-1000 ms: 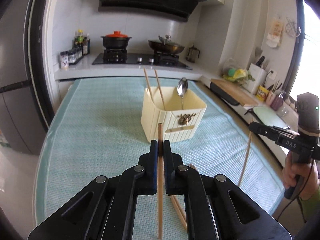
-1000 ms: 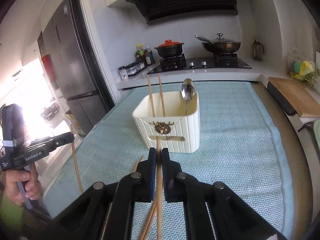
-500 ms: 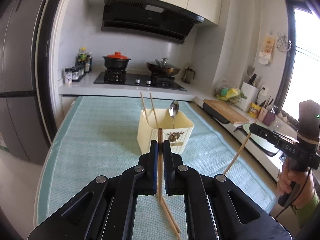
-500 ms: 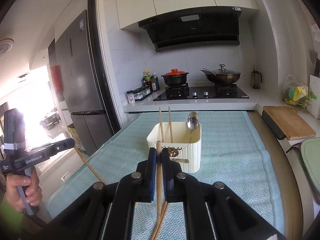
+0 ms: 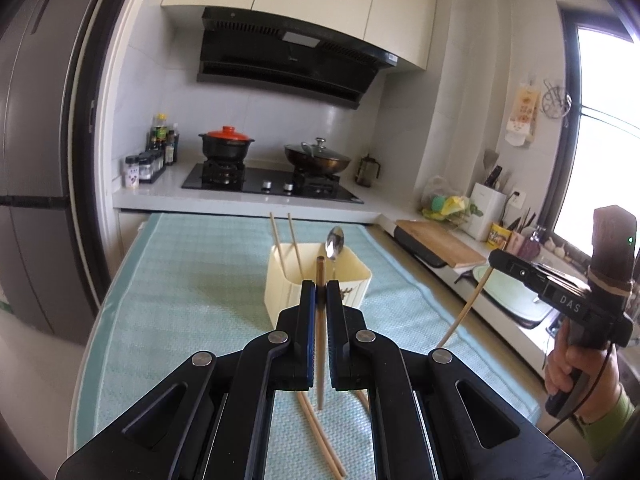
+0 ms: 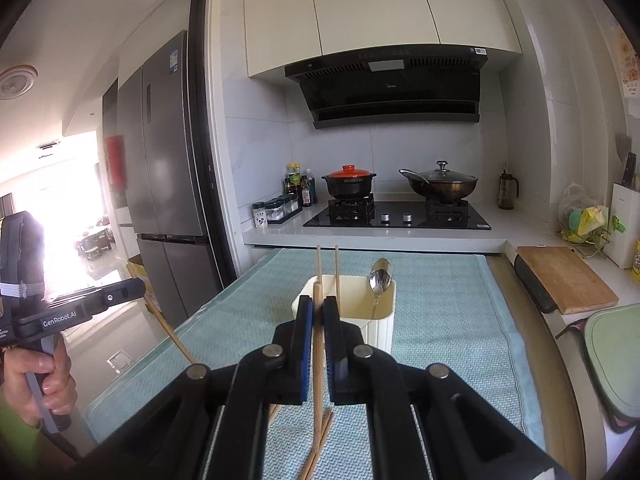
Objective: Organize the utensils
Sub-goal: 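Lift the chopstick with the left tool toward the holder while the right tool carries its chopstick there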
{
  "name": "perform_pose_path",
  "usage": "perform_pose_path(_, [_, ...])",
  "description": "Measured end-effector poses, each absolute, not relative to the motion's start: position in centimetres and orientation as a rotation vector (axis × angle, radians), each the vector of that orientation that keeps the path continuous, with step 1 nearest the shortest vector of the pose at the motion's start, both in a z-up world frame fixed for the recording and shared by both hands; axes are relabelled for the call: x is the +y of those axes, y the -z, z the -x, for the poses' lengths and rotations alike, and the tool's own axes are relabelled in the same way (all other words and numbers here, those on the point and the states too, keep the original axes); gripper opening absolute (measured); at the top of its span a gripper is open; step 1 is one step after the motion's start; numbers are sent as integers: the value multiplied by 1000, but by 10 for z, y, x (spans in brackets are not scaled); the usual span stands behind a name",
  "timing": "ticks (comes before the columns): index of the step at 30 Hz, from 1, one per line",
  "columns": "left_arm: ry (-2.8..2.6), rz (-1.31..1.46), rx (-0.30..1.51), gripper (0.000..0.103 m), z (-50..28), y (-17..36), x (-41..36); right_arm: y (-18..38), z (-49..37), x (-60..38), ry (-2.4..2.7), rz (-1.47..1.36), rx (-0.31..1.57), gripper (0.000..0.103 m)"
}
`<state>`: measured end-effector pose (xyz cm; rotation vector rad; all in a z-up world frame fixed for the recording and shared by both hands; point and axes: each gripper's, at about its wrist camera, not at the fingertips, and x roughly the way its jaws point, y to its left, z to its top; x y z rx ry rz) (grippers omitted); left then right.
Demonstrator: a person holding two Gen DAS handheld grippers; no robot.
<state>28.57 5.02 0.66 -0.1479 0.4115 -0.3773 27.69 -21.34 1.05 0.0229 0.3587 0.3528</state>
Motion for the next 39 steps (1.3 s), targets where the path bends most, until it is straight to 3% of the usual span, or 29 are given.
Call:
perform_pose_path(14, [392, 183, 387, 3, -301, -23, 56, -27, -290, -212, -350, -4, 334, 6])
perform_pose_path(23, [384, 176, 323, 3, -330, -61, 58, -62, -322, -205, -333, 42, 285, 6])
perform_pose_path(31, [352, 135, 252, 3, -390, -97, 39, -101, -374, -196, -322, 55, 201, 6])
perform_pose_path(39, [353, 105, 381, 3, -481, -60, 2, -73, -438, -174, -333, 87, 175, 6])
